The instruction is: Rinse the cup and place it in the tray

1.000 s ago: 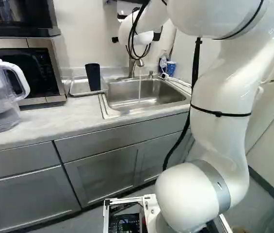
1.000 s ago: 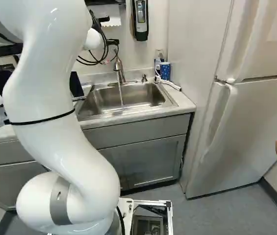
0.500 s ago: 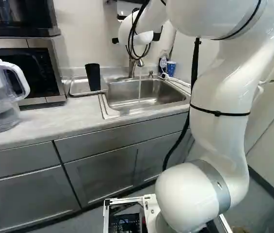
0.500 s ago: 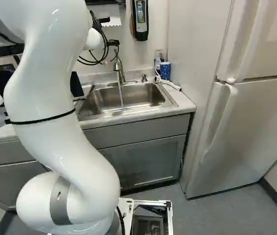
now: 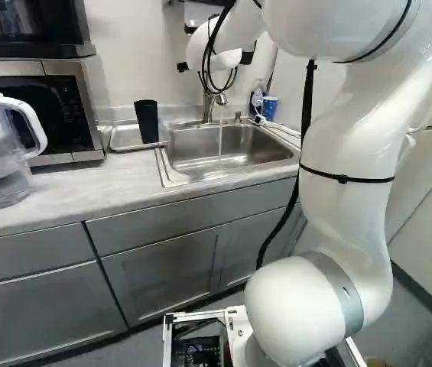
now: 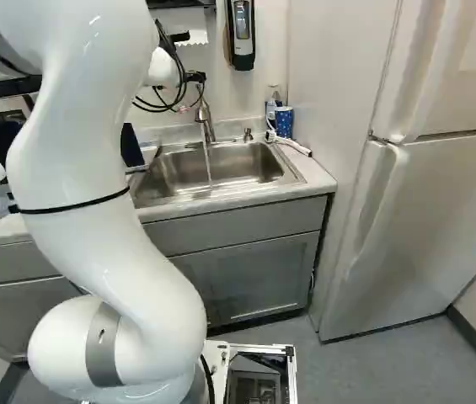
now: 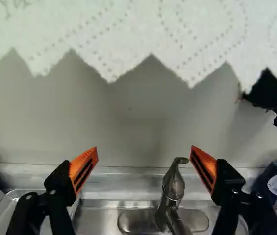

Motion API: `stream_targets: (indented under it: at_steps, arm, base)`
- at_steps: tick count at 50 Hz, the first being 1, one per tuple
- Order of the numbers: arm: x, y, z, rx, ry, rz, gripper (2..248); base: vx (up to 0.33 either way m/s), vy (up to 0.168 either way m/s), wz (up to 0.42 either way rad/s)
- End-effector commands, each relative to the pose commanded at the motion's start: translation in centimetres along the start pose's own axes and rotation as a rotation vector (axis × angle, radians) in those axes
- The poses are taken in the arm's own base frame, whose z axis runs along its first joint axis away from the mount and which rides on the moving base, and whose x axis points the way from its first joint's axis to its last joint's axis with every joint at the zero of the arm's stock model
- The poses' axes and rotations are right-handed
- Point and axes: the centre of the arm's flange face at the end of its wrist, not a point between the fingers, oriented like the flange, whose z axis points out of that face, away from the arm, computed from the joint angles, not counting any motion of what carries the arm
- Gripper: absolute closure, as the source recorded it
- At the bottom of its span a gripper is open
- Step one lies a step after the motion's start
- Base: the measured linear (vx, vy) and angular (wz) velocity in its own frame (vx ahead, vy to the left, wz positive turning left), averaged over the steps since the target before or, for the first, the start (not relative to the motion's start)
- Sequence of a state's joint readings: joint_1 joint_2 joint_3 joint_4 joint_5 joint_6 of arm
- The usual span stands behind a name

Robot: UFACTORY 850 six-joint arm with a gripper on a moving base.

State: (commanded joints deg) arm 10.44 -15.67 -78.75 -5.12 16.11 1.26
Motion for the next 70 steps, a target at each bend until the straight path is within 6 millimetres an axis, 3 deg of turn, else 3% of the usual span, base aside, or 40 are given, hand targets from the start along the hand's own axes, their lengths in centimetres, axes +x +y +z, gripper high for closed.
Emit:
stream_targets:
  at_steps: [70]
  arm:
    - [0.1, -0.6, 1.2, 0.009, 0.002, -0.002, 3]
  base:
    - [0.0, 0.0, 0.0]
